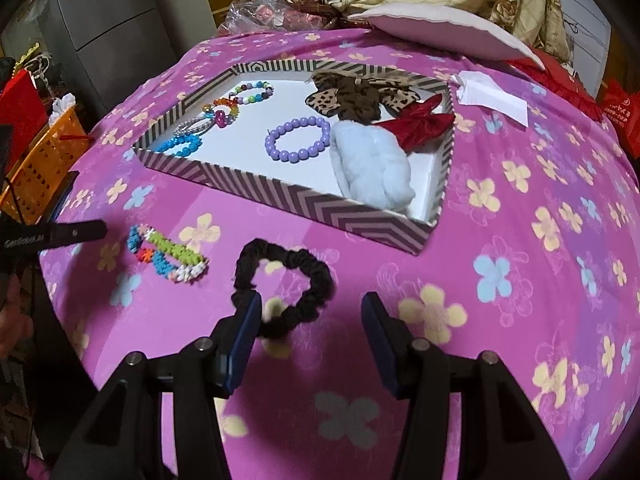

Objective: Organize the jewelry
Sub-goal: 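Grasp the colourful pixel-bead bracelet with the left tool while the right tool grasps the black scrunchie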

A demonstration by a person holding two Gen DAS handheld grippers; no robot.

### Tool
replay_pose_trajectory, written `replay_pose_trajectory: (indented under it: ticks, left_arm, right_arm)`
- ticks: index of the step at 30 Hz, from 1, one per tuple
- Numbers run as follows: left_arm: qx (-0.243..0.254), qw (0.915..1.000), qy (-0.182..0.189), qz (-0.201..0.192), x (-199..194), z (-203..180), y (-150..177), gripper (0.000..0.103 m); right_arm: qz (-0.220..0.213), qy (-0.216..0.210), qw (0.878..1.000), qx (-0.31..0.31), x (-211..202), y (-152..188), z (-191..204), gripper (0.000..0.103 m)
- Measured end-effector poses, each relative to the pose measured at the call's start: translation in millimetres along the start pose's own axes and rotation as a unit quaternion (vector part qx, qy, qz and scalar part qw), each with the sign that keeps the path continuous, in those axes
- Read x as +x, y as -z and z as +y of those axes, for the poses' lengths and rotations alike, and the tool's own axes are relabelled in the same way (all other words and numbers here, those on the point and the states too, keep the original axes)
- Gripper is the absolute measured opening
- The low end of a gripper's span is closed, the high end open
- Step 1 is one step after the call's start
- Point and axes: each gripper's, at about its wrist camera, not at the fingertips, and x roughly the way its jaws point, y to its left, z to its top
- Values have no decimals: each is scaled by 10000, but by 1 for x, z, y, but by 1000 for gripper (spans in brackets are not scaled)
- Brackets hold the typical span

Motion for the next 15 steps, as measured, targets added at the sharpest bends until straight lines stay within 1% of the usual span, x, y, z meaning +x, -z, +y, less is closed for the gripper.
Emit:
replay_pose_trajectory:
  ticks: [3,6,8,10,15]
  left_arm:
    - [21,9999,86,114,4,-3,2,47]
    - [40,9998,140,166,6,-6,3,49]
    - [64,9996,180,200,8,-9,3,52]
    - [60,9994,220,265,12,-14,1,52]
    - [-40,9994,217,260,15,-18,-2,52]
  right_arm:
    - [68,151,9998,-121,10,-2,2,54]
    - [44,374,9992,-156,12,0,-3,54]
    - [55,328,9994,-27,11,1,-9,54]
    - [60,254,9997,22,11,3,-13,54]
    - [70,256,9996,-49,12,3,-11,54]
